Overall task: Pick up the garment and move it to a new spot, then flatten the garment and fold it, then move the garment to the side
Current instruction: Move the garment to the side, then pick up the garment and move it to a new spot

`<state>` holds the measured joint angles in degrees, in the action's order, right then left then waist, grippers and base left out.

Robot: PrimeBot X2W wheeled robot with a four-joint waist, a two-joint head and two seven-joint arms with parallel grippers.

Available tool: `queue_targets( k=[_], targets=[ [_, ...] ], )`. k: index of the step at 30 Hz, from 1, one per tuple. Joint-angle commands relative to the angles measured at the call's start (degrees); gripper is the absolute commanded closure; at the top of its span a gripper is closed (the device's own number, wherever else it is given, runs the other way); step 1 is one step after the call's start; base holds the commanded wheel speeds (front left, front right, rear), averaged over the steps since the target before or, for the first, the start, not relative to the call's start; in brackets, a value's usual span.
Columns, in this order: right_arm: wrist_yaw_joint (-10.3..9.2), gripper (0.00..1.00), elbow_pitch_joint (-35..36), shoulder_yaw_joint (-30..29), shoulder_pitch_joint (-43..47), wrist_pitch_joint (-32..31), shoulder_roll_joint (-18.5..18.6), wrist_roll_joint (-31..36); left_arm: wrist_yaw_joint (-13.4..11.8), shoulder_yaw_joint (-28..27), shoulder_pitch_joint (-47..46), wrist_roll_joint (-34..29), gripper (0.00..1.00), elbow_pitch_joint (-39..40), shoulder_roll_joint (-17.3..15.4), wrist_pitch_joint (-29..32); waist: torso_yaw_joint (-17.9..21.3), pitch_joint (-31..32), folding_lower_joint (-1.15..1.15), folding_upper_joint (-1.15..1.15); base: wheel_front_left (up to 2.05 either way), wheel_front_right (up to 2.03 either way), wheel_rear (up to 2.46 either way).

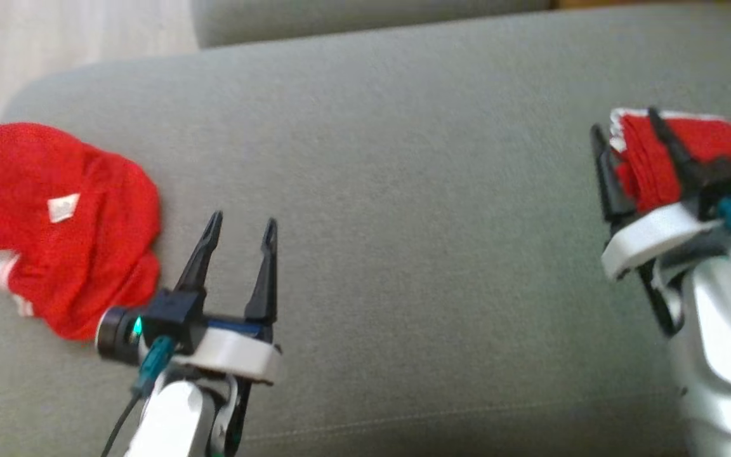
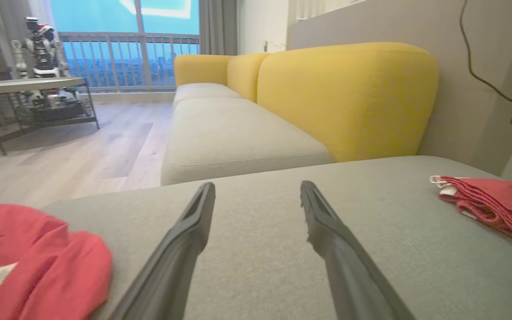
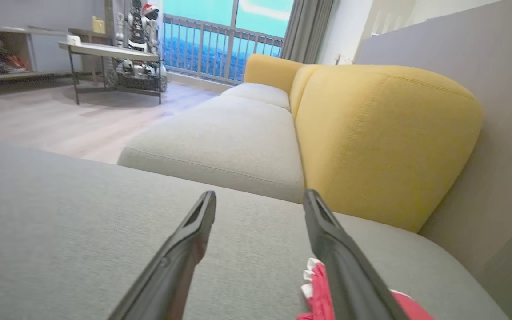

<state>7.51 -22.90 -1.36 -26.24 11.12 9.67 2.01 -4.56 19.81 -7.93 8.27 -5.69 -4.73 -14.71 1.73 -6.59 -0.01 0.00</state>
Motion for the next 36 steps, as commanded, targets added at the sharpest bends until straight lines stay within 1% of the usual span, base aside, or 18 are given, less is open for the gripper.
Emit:
queue_targets(
  k=[1,4,7,15,23,30,36],
  targets=[
    [-0.02,0.00,2.8,1.1,1.0,0.9,-1.4,-0.5,-0.7,-3.1,0.1,0.7,0.00,1.8,0.2,-0.3,-3.2,3.9,0.01,0.00,0.00,0.00,0.00],
    [-0.02,0.00,3.3,2.1,4.7,1.8,-2.9,0.1,-2.1,-4.9,2.3,1.1,0.00,1.5,0.6,-0.3,-4.3,6.1,0.01,0.00,0.00,0.00,0.00],
    [-0.02,0.00,3.9,1.1,8.4,2.5,-4.4,0.9,-2.8,-6.2,4.3,1.6,0.00,1.6,1.1,-0.3,-5.1,7.6,0.01,0.00,0.00,0.00,0.00],
    [-0.02,0.00,6.8,-1.7,15.3,3.5,-6.6,2.3,-2.2,-6.7,8.5,-2.0,0.00,1.8,1.1,-0.3,-5.6,9.4,0.01,0.00,0.00,0.00,0.00],
    [-0.02,0.00,9.3,-2.7,21.8,3.8,-6.8,-2.4,-1.6,-8.6,11.4,-2.9,0.00,2.6,1.4,-0.3,-5.8,10.0,0.01,0.00,0.00,0.00,0.00],
    [-0.02,0.00,11.0,-2.3,24.1,3.9,-6.8,-3.7,-1.0,-9.5,12.6,-2.9,0.00,3.2,1.7,-0.3,-5.4,10.1,0.01,0.00,0.00,0.00,0.00],
    [-0.02,0.00,11.2,-2.3,24.1,3.9,-6.8,-3.9,-0.7,-9.7,12.5,-3.1,0.00,3.3,1.8,-0.3,-5.2,10.0,0.01,0.00,0.00,0.00,0.00]
  ],
)
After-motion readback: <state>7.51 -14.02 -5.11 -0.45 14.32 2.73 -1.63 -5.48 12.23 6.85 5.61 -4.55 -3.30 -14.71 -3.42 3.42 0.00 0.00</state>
